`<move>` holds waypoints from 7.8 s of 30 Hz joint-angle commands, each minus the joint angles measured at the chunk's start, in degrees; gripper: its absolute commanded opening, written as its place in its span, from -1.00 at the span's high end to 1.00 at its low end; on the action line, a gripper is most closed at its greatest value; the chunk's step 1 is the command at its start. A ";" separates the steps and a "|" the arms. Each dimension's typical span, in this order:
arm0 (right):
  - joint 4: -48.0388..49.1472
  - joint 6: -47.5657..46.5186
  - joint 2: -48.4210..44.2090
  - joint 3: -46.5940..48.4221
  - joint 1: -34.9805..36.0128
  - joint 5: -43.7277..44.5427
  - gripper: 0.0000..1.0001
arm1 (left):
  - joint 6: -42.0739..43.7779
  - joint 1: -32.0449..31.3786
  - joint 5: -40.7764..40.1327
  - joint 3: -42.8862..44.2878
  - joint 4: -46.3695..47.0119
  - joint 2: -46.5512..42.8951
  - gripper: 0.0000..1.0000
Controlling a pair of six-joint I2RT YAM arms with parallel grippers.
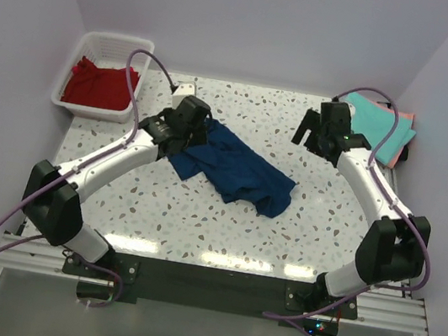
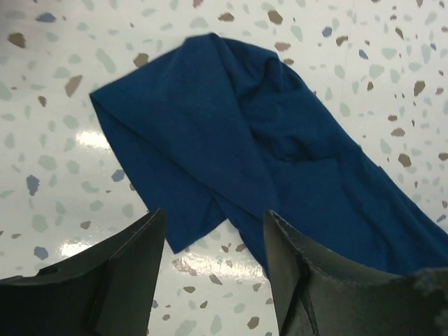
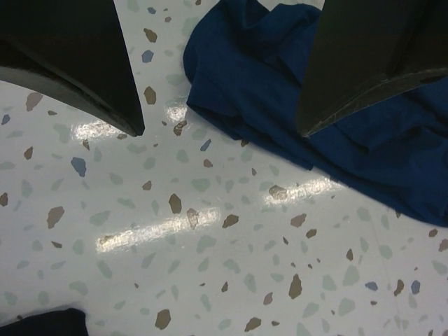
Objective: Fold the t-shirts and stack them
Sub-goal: Move the tshirt to the center of the board, then flatten the tshirt out
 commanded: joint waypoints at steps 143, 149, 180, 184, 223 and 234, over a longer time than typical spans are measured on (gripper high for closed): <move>6.48 3.96 6.05 -6.64 25.77 -0.52 -0.28 | 10.61 13.89 -10.63 27.49 -9.30 3.65 1.00; 5.43 9.23 6.41 -8.93 23.83 -2.29 -0.25 | 10.69 14.24 -9.58 27.40 -9.47 4.53 1.00; 11.67 14.95 8.70 -15.26 16.27 -15.12 -0.12 | 10.43 15.12 -8.17 26.17 -9.47 5.05 1.00; 11.58 15.21 8.96 -16.22 16.10 -16.09 -0.09 | 10.52 15.12 -8.17 26.26 -9.39 5.32 1.00; 4.20 7.12 6.68 -7.52 16.18 -5.54 0.08 | 10.87 15.65 -7.73 27.14 -9.48 5.49 1.00; 6.92 10.02 9.31 -9.90 15.31 -9.32 -0.05 | 10.96 15.73 -7.55 27.14 -9.65 5.84 1.00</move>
